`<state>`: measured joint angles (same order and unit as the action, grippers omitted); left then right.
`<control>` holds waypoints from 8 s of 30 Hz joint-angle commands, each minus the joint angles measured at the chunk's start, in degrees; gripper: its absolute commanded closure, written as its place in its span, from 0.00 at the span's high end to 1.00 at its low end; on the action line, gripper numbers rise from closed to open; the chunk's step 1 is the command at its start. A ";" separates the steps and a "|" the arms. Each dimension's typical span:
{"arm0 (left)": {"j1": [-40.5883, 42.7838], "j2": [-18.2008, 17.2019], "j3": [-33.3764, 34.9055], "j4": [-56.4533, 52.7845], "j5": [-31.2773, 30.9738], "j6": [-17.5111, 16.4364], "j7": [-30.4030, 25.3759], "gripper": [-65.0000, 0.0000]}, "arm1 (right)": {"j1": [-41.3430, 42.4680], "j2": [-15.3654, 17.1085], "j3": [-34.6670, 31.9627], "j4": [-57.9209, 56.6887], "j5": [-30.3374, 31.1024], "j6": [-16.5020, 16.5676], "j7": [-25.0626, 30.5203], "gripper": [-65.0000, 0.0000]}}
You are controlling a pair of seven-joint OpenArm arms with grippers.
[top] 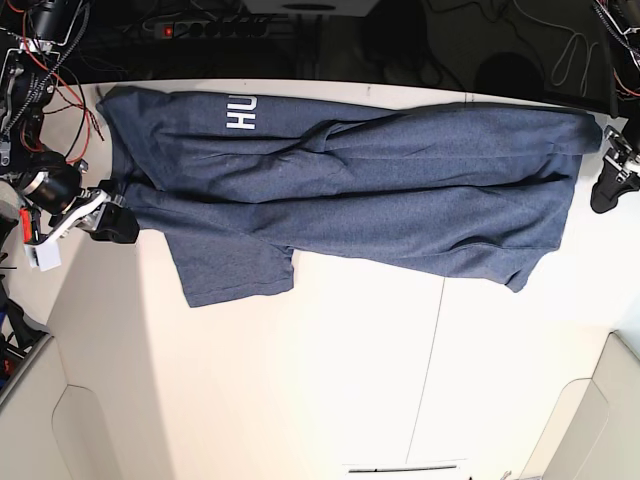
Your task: Layout the t-shirt on the table in an organized manner, then fold the t-shirt properly
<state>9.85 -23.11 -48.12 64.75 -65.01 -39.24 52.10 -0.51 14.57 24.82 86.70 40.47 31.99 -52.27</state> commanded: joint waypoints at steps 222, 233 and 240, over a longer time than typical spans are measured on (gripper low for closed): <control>-0.15 -1.46 -0.87 0.96 -1.44 -0.76 -0.37 0.15 | 2.14 -6.95 -25.33 20.20 -30.69 -5.70 -8.68 0.40; -0.17 -1.46 -0.87 0.96 -1.60 -0.76 -0.42 0.15 | 6.75 0.94 -31.47 13.77 -46.07 2.97 0.17 0.33; -0.17 -1.46 -0.87 0.96 -1.60 -0.76 -0.39 0.15 | 10.32 3.39 -42.01 5.75 -46.07 2.47 0.13 0.33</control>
<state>9.85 -23.31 -48.71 64.75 -65.14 -39.24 52.49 8.36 17.43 -17.74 91.50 -5.37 34.94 -52.93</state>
